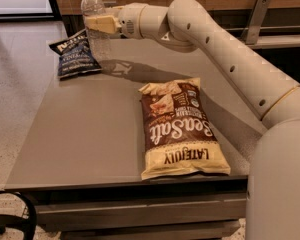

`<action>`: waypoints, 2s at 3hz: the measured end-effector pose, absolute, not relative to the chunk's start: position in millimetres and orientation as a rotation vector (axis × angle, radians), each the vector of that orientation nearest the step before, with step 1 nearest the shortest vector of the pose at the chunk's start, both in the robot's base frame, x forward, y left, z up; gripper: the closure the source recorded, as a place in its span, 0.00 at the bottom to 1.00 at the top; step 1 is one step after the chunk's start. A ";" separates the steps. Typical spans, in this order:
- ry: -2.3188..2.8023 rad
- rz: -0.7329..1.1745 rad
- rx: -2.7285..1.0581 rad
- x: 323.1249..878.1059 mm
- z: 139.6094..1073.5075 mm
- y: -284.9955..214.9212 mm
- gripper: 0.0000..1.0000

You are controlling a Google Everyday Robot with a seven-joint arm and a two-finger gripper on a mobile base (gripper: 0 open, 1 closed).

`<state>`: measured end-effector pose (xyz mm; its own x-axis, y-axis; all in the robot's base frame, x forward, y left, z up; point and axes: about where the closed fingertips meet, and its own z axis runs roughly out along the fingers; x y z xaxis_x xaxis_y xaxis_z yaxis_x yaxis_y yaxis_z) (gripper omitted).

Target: Move water bottle near blue chip bag

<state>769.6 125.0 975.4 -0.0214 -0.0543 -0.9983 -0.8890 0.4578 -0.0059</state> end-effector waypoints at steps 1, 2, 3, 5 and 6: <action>1.471 0.784 -0.899 772.9 962.7 116.9 1.00; 1.483 0.711 -0.920 779.4 961.7 95.4 1.00; 1.472 0.662 -0.932 787.9 966.1 79.9 1.00; 1.429 0.703 -0.921 803.2 958.2 92.2 1.00; 1.449 0.724 -0.909 804.0 943.5 95.1 1.00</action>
Offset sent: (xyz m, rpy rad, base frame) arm 0.0216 -0.0715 -0.0109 -0.1664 -0.0765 -0.1138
